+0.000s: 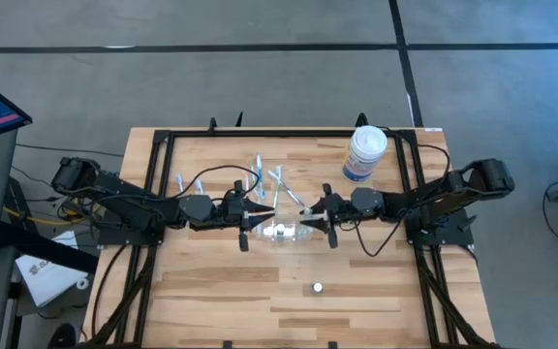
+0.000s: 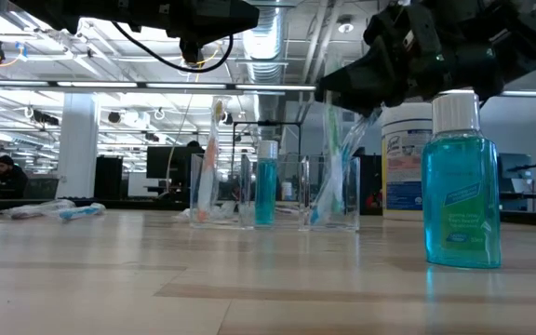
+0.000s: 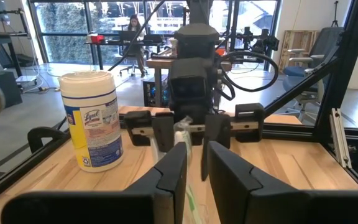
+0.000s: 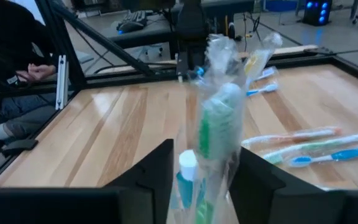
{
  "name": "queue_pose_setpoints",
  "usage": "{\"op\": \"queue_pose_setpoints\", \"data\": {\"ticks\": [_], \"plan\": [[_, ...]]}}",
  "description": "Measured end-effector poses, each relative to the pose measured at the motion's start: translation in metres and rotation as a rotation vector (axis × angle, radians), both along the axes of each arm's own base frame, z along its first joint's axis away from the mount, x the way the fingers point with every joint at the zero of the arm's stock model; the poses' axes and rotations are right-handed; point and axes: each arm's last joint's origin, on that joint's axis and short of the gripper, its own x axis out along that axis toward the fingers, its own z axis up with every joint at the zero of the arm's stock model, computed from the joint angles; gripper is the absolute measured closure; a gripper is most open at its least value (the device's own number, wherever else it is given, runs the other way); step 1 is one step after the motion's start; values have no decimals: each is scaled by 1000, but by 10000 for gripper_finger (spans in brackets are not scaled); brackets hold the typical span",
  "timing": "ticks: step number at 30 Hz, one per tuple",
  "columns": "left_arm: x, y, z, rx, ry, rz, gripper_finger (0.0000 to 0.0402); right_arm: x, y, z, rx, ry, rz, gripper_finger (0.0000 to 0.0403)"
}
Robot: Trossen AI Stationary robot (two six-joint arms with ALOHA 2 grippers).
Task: Pick & Place toothbrushing station
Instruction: Put the left green toothbrush into the transparent organizer
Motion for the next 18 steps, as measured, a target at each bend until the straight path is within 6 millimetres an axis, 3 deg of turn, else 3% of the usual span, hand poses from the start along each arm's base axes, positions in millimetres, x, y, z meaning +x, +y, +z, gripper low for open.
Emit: {"op": "queue_pose_setpoints", "data": {"ticks": [10,18], "plan": [[0,0,0,0,0,0,341,-1,1,-3,-6,29,6,211],[0,0,0,0,0,0,341,4,3,5,-16,30,17,199]]}}
